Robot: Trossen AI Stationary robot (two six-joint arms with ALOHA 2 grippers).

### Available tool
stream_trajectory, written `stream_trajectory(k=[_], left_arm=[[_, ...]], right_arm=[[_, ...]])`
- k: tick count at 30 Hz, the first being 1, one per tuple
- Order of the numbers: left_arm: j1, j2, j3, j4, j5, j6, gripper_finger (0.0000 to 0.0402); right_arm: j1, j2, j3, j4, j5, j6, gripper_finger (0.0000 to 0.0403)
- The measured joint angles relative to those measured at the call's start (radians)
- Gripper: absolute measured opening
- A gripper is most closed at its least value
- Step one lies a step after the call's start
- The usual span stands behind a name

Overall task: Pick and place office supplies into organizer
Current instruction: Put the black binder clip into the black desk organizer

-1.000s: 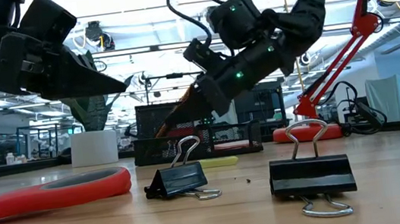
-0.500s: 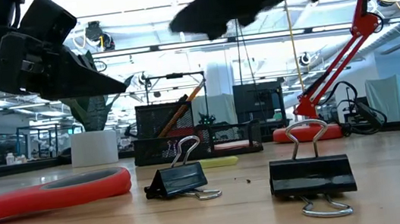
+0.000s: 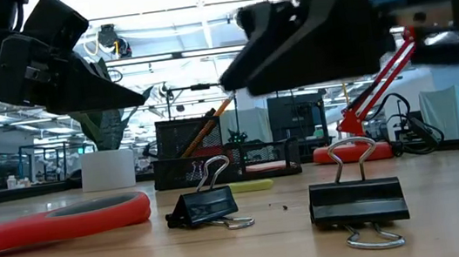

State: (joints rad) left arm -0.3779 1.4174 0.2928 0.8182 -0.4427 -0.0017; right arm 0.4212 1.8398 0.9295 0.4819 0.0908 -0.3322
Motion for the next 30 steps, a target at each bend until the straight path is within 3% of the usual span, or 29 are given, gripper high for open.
stream_trajectory(k=[9, 30], left_arm=[[0.000, 0.000, 0.000, -0.004, -0.001, 0.012, 0.0037], [0.000, 0.000, 0.000, -0.007, -0.002, 0.025, 0.0037]], right_arm=[[0.000, 0.110, 0.059, 0.044, -0.146, 0.005, 0.0150], [-0.002, 0.166, 0.098, 0.075, -0.148, 0.035, 0.0146]])
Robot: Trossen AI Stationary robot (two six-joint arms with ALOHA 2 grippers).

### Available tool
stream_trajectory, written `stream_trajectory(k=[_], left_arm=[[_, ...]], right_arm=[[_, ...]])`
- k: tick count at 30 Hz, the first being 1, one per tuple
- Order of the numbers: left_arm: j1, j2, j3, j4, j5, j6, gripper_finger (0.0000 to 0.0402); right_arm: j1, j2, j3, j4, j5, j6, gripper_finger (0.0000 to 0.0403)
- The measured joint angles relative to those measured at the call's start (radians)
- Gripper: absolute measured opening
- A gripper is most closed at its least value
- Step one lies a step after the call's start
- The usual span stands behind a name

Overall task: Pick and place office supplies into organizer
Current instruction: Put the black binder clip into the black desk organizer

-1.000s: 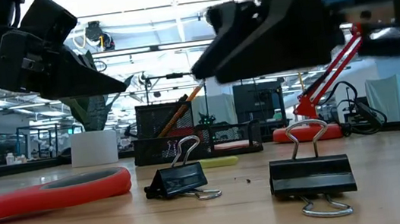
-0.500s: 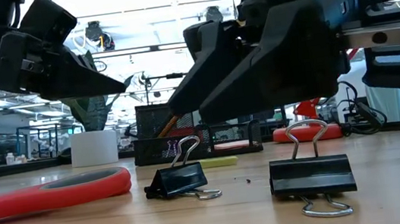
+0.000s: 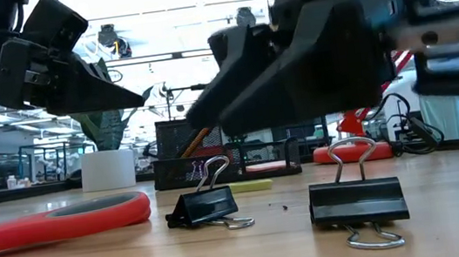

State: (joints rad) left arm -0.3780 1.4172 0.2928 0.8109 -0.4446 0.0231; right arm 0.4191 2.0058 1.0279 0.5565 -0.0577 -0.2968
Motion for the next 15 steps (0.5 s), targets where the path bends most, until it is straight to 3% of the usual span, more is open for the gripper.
stream_trajectory(k=[9, 15], left_arm=[[0.000, 0.000, 0.000, -0.001, 0.000, -0.005, 0.0037], [0.000, 0.000, 0.000, -0.002, 0.000, -0.003, 0.0037]], right_arm=[[-0.014, 0.050, 0.000, 0.060, 0.000, 0.019, 0.0143], [-0.019, 0.050, 0.000, 0.046, -0.001, 0.024, 0.0108]])
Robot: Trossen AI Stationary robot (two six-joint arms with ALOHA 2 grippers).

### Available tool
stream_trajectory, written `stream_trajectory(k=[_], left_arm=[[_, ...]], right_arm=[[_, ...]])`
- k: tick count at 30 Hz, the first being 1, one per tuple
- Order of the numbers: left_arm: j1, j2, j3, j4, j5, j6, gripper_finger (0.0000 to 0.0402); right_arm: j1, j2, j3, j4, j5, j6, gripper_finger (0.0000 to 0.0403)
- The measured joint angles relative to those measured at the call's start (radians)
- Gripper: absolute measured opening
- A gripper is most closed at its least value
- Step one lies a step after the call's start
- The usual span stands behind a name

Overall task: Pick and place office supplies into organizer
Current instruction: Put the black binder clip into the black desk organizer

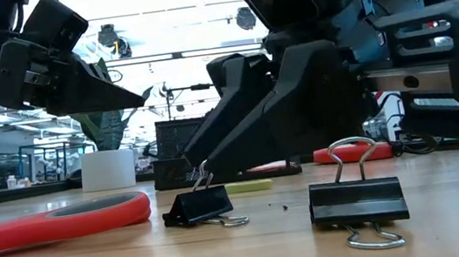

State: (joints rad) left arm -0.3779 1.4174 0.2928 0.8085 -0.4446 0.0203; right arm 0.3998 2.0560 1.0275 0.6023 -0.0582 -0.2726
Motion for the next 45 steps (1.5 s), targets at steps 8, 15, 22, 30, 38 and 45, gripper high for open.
stream_trajectory(k=[8, 15, 22, 30, 38, 45], left_arm=[[0.000, 0.000, 0.000, 0.000, 0.000, -0.003, 0.0037], [0.000, 0.000, 0.000, -0.001, 0.000, -0.003, 0.0037], [0.000, 0.000, 0.000, -0.007, 0.000, -0.006, 0.0037], [0.000, 0.000, 0.000, -0.024, 0.000, -0.023, 0.0037], [0.000, 0.000, 0.000, -0.020, 0.000, -0.023, 0.0037], [0.000, 0.000, 0.000, -0.019, 0.000, -0.022, 0.0037]], right_arm=[[-0.001, 0.000, 0.000, -0.011, -0.050, -0.004, 0.0039], [-0.001, -0.003, 0.000, -0.002, -0.049, -0.028, 0.0007], [-0.006, -0.043, -0.002, -0.012, 0.087, -0.129, 0.0003], [-0.093, -0.218, -0.001, -0.078, 0.334, -0.267, 0.0002], [-0.295, -0.258, 0.000, -0.125, 0.176, -0.195, 0.0001], [-0.423, -0.223, -0.001, -0.136, 0.083, -0.201, 0.0001]])
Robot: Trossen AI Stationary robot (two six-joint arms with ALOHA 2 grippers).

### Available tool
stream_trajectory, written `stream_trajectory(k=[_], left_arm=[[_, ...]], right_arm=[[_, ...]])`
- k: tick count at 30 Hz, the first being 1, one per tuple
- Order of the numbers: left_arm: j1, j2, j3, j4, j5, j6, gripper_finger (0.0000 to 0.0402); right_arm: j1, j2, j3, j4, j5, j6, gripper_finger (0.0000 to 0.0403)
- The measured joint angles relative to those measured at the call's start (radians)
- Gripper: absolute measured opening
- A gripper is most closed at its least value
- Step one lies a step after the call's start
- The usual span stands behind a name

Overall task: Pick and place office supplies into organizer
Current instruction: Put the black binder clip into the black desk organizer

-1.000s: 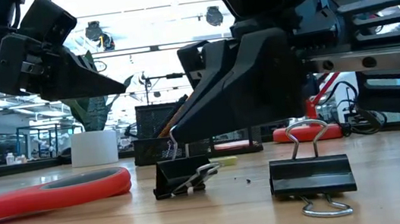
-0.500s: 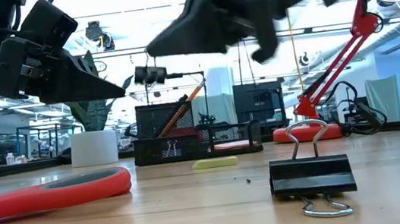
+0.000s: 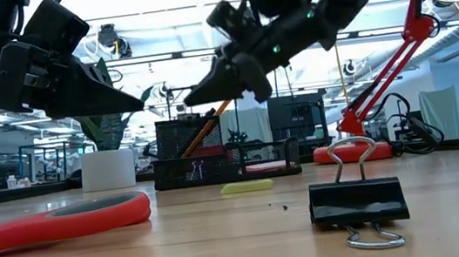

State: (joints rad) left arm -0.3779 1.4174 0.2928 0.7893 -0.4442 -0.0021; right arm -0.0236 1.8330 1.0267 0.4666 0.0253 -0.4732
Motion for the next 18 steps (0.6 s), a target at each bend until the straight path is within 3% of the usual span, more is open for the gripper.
stream_trajectory(k=[18], left_arm=[[0.000, 0.000, 0.000, 0.002, 0.000, 0.007, 0.0037]], right_arm=[[-0.057, 0.077, 0.003, 0.018, -0.026, -0.034, 0.0000]])
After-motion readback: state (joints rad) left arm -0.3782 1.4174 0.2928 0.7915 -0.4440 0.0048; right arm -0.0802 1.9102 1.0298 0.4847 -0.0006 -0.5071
